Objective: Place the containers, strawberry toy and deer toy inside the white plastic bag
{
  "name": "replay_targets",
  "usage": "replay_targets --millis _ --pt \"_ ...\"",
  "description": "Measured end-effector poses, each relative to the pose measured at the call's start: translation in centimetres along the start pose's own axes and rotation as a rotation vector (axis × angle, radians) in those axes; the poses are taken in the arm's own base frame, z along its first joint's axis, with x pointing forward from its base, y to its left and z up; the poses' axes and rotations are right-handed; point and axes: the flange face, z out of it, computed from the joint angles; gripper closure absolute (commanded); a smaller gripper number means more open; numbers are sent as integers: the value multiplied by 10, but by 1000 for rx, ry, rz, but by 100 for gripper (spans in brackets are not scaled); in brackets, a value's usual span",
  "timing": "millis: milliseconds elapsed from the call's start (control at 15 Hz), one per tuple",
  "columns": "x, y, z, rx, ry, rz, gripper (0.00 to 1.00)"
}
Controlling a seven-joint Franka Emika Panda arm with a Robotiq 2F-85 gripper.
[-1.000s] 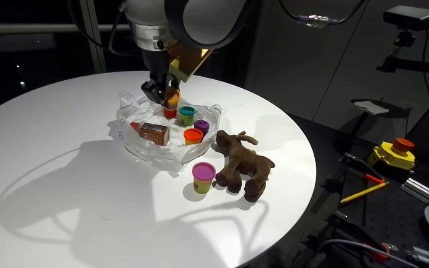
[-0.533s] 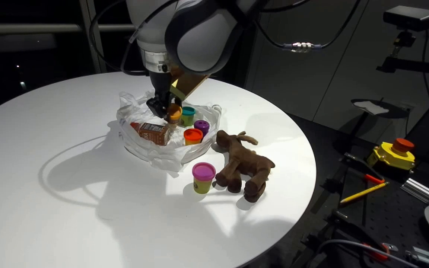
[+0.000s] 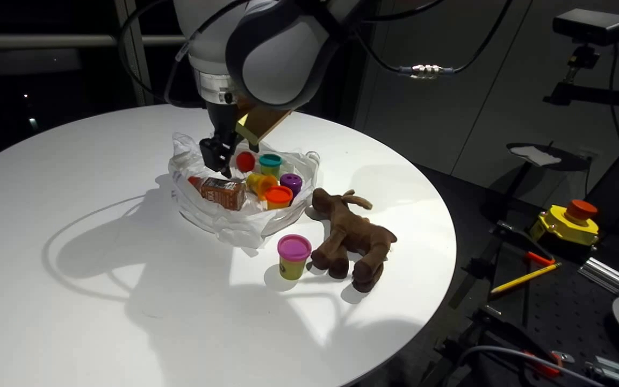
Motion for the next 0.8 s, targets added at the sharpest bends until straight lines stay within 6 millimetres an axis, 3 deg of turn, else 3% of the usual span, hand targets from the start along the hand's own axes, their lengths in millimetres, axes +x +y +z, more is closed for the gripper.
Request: replay_targets --millis 200,333,600,800 --pt "1 -16 -49 -42 96 13 0" --pt "-10 -30 -88 -55 152 63 1" --pt "-59 -56 -140 -53 190 185 0" --pt "-110 -74 -147 -25 150 237 0"
